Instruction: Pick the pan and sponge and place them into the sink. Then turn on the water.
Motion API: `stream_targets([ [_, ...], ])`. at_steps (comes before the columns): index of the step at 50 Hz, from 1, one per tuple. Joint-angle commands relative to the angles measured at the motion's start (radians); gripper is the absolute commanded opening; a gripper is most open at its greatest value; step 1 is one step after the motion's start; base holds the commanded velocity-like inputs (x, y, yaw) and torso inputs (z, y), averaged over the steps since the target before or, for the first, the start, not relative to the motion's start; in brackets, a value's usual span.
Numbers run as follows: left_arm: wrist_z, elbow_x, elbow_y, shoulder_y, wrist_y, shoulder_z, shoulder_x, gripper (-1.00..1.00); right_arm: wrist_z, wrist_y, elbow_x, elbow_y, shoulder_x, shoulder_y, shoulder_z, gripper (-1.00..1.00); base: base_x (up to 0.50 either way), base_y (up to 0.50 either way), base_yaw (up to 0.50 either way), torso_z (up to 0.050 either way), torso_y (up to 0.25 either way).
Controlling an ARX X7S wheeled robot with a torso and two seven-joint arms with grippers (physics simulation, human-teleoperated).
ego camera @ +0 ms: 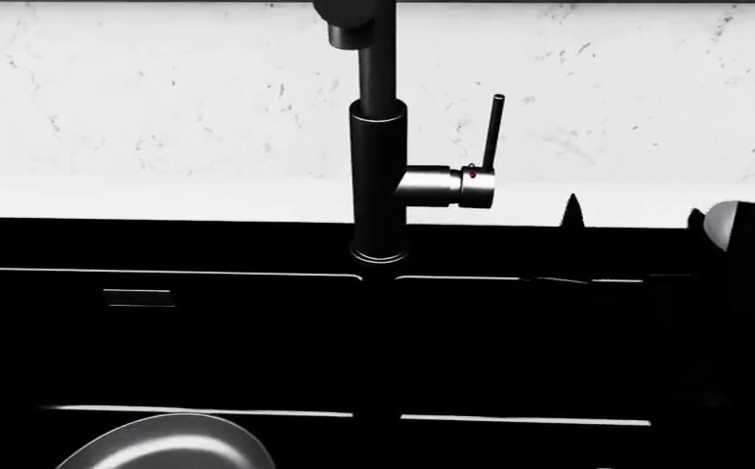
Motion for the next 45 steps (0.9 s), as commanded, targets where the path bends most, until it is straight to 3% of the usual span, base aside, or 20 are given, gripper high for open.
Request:
stream_targets([
  [1, -0.001, 0.009, -0.015, -0.026, -0.003, 0.017, 0.007, 1.00, -0.174, -0.123, -0.180, 0.283, -0.082, 0.223, -0.197, 1.00, 0.00, 0.00, 0.00, 0.000, 0.000],
  [10, 0.002, -0.001, -0.008, -0.012, -0.001, 0.003, -0.009, 1.00, -0.302, -0.230, -0.296, 0.535, -0.164, 0.368, -0.315, 1.00, 0.00, 0.00, 0.00, 0.000, 0.000],
  [26, 0.007, -0.001, 0.014, -0.018, 0.006, -0.001, -0.027, 1.00, -0.394, -0.370, -0.369, 0.914, -0.262, 0.530, -0.344, 1.00, 0.00, 0.00, 0.00, 0.000, 0.000],
  [31, -0.008, 0.091, 0.006, -0.038, 0.021, 0.065, -0.020, 1.00, -0.449, -0.461, -0.412, 1.140, -0.310, 0.632, -0.361, 1.00, 0.00, 0.00, 0.00, 0.000, 0.000],
  [32, -0.015, 0.015, -0.018, -0.028, 0.011, 0.007, -0.006, 1.00, -0.461, -0.482, -0.420, 1.186, -0.322, 0.652, -0.365, 1.00, 0.00, 0.00, 0.00, 0.000, 0.000],
  [40, -0.028, 0.021, -0.023, -0.038, -0.006, 0.017, -0.013, 1.00, -0.563, -0.709, -0.475, 1.647, -0.413, 0.809, -0.374, 1.00, 0.00, 0.00, 0.00, 0.000, 0.000],
  [45, -0.027, 0.040, -0.027, -0.050, -0.003, 0.044, -0.002, 1.00, -0.583, -0.684, -0.525, 1.651, -0.424, 0.808, -0.347, 1.00, 0.00, 0.00, 0.00, 0.000, 0.000],
])
